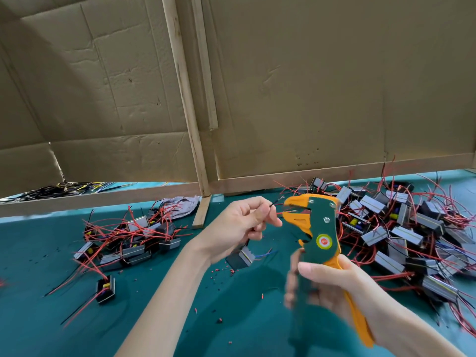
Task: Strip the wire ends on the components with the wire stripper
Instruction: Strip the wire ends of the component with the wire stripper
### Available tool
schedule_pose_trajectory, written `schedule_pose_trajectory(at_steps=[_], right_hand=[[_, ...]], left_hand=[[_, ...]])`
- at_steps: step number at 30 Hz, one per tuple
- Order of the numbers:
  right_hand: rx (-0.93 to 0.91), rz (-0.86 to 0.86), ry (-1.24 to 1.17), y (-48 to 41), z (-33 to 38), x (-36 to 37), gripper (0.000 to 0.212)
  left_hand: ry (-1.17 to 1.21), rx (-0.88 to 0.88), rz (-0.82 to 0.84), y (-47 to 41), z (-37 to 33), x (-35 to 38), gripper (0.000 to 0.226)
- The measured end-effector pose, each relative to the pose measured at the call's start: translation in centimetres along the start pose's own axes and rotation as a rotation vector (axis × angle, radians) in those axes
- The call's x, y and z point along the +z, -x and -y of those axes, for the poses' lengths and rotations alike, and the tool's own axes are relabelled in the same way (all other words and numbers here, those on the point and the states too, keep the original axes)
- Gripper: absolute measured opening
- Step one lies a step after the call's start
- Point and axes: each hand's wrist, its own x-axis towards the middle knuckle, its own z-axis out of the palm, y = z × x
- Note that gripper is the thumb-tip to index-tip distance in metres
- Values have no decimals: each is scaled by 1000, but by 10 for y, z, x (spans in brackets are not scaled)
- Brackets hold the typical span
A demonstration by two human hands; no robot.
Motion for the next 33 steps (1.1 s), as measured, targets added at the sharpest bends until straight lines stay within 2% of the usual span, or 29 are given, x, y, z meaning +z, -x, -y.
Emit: schedule_pose_trajectory(at_steps=[2,6,9,14,18,33], right_hand=[[-2,33,-87,-4,1,-1,28],[-12,40,-113,-5,3,-4,29],[-8,60,-120,-3,6,-5,30],[-7,103,-88,-1,6,-5,29],[-16,121,-67,-1,6,-5,27],[-9,111,-3,1,7,-3,23]], left_hand=[[-27,43,-41,-1,-1,-2,25],[-52,120,-139,2,-8,-10,22],[-145,115,-185,5,-12,-11,16],[-221,89,-183,4,-16,-6,3],[-238,70,-165,5,-18,-3,12],[-300,47,-121,10,-27,0,15]])
